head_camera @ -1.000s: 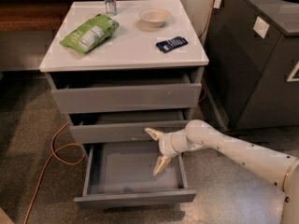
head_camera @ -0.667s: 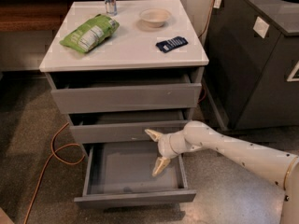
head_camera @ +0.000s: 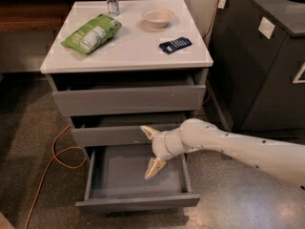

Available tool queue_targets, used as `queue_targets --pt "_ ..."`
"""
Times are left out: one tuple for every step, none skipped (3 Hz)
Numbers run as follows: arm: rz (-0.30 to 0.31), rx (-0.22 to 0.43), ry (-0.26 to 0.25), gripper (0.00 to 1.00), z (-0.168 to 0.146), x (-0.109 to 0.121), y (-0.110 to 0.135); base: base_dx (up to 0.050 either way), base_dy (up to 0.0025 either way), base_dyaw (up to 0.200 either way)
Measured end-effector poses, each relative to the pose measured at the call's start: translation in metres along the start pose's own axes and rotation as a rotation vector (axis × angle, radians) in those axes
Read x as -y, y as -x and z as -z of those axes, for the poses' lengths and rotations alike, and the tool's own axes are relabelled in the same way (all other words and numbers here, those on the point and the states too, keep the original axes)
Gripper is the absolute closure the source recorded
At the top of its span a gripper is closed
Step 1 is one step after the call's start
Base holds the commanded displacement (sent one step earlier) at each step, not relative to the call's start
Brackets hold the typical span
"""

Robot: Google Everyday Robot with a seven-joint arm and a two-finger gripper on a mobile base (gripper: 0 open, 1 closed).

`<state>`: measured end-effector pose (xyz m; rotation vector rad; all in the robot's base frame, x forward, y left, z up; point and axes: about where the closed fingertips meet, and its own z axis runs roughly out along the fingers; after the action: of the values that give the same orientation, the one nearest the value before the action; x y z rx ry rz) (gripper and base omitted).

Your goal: Place redbull can into bottom drawer

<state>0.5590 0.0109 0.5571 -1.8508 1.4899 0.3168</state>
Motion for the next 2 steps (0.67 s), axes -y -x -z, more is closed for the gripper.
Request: queue_targets --pt "-0.014 0.015 0.003 0.0 0.014 0.007 0.029 0.0 0.0 0.0" --pt "-0.014 0.059 0.005 0.0 0.034 0.025 0.06 0.0 0.0 0.0"
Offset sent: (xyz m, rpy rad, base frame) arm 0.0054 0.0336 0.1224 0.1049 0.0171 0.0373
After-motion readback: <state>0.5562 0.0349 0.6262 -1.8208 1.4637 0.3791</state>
